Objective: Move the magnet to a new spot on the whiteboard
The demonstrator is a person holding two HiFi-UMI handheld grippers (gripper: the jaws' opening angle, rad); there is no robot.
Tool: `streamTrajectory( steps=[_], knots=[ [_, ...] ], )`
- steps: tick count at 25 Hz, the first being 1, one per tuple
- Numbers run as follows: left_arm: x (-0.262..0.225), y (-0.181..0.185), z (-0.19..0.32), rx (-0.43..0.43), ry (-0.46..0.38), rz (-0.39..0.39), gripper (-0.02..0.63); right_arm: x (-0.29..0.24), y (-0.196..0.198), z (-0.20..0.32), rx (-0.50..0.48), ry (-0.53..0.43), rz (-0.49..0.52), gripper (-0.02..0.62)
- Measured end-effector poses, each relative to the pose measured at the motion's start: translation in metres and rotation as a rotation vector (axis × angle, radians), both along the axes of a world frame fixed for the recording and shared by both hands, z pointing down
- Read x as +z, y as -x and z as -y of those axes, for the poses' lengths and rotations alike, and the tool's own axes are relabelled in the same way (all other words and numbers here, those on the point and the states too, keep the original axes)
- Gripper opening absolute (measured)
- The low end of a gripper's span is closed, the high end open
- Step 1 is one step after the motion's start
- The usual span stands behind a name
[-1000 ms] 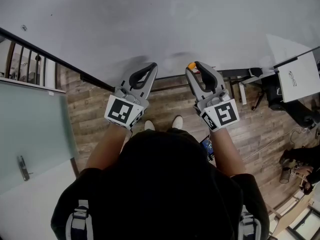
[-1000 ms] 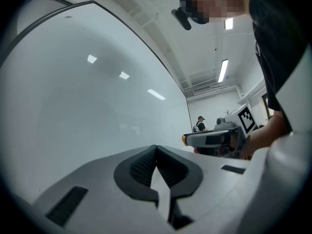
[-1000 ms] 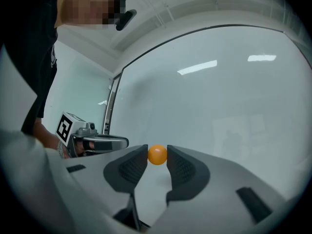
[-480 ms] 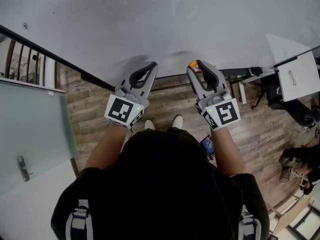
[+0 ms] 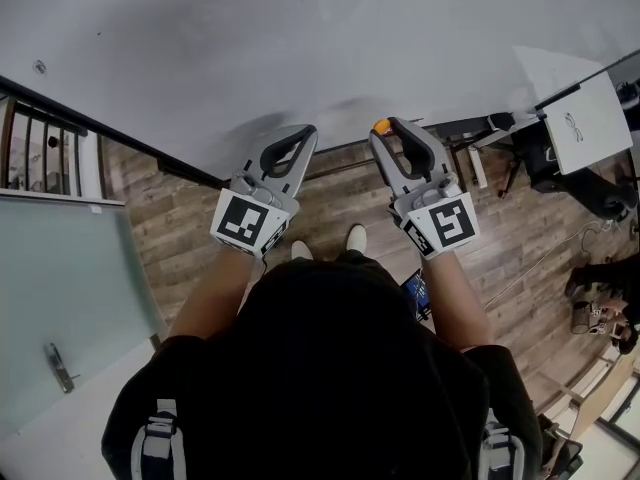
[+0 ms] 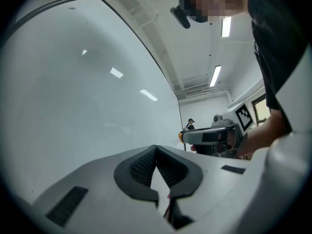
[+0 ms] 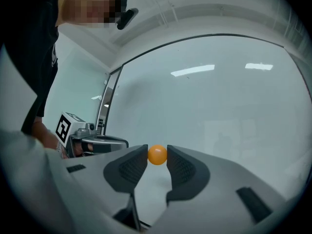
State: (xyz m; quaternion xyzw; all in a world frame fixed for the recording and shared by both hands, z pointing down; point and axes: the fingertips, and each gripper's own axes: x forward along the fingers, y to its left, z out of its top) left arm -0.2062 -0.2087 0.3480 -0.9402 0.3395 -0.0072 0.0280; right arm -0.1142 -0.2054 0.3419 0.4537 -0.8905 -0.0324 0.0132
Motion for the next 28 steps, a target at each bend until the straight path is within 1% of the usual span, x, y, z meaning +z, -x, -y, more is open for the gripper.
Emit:
streamTrajectory(
  steps=[5,9,14,20,25,28],
  knots=[
    [0.005,0.002,-0.002,0.068,0.017,-0.008,0.002,0.005,0.002,-0.013,0.073,0.01,-0.005,0.12],
    [0.015,-0.004,-0.004,0.13,0.042,-0.015,0.002,0.013,-0.005,-0.026,0.149,0.027,-0.006,0.12],
    [0.022,-0.024,-0.013,0.219,0.049,-0.024,0.002,0.02,-0.023,-0.045,0.249,0.041,-0.017,0.12],
    [0.02,-0.053,-0.026,0.3,0.047,-0.025,0.002,0.017,-0.049,-0.064,0.336,0.036,-0.01,0.12],
    [0.018,-0.074,-0.028,0.325,0.044,-0.024,0.002,0.018,-0.076,-0.066,0.378,0.036,0.035,0.12],
    [0.021,-0.094,-0.025,0.329,0.044,-0.022,0.002,0.018,-0.096,-0.062,0.388,0.025,0.042,0.12]
  ],
)
